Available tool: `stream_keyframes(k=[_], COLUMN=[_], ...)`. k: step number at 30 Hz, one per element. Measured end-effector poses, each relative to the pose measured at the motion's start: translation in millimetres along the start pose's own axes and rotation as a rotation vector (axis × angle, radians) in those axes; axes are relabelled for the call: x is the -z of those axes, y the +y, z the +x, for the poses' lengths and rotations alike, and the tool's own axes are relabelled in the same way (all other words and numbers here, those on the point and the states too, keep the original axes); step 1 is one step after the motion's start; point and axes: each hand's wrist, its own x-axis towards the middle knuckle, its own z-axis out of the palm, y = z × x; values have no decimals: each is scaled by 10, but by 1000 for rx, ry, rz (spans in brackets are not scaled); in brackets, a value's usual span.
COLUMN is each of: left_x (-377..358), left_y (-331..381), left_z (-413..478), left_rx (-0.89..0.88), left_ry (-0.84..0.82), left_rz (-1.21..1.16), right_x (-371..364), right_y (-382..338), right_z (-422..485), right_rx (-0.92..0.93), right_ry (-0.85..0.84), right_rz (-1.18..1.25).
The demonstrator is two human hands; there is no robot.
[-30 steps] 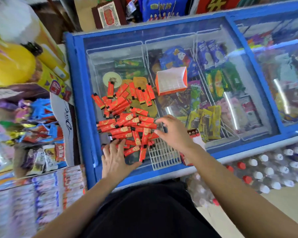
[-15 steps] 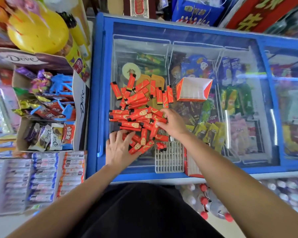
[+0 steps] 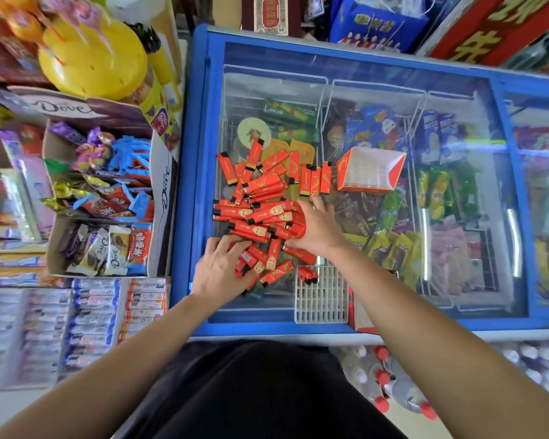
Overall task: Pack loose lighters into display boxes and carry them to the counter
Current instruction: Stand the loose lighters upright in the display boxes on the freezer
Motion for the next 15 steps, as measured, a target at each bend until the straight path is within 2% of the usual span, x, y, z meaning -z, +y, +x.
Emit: stream_keyframes(k=[8, 12, 15], left_x=[207, 150, 116], left_y=[86, 203, 310], left_z=[385, 658, 749], left_rx=[-66, -121, -119], left_ry=[154, 90, 62], left_rz=[-44, 52, 97], right_x=[-4, -4, 32], right_y=[214, 314, 359], right_z=[-17, -86, -119], right_rx=[-66, -88, -128], right_ry=[21, 110, 162], right_rz=[-8, -110, -67])
